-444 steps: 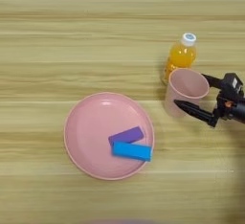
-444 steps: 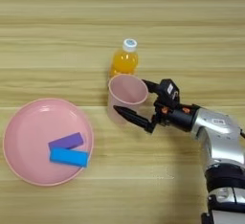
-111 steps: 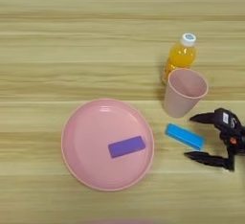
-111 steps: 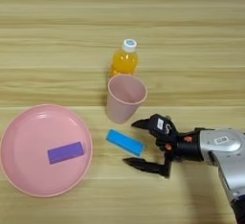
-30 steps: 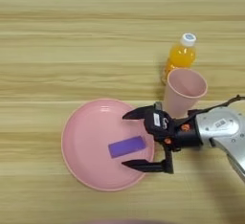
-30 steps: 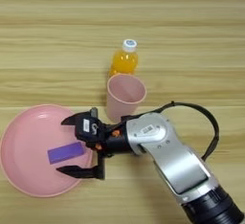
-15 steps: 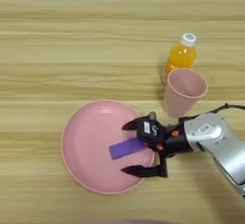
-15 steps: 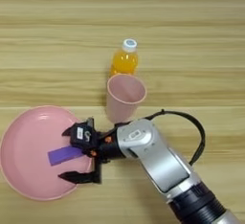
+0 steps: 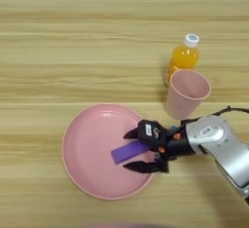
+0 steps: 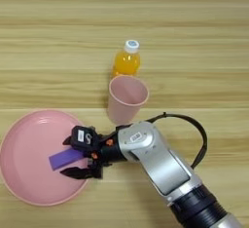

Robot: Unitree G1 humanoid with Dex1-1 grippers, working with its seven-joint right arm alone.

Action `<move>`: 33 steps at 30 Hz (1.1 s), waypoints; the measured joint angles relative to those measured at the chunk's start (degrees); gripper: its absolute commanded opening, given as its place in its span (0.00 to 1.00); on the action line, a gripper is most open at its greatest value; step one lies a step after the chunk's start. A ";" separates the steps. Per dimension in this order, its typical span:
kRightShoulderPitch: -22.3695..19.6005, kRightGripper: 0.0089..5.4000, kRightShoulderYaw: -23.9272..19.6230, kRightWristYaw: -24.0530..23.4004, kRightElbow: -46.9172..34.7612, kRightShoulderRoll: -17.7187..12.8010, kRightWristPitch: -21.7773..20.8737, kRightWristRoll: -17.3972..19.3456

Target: Move the objects on the table

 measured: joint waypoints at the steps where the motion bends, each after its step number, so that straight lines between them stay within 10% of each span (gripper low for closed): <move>1: 0.00 0.55 0.00 0.05 0.00 0.00 -0.01 0.02; 16: 0.00 0.26 0.00 1.26 0.02 0.05 -0.07 0.12; 33: 0.03 0.26 -2.24 1.18 -2.75 0.93 -1.03 2.59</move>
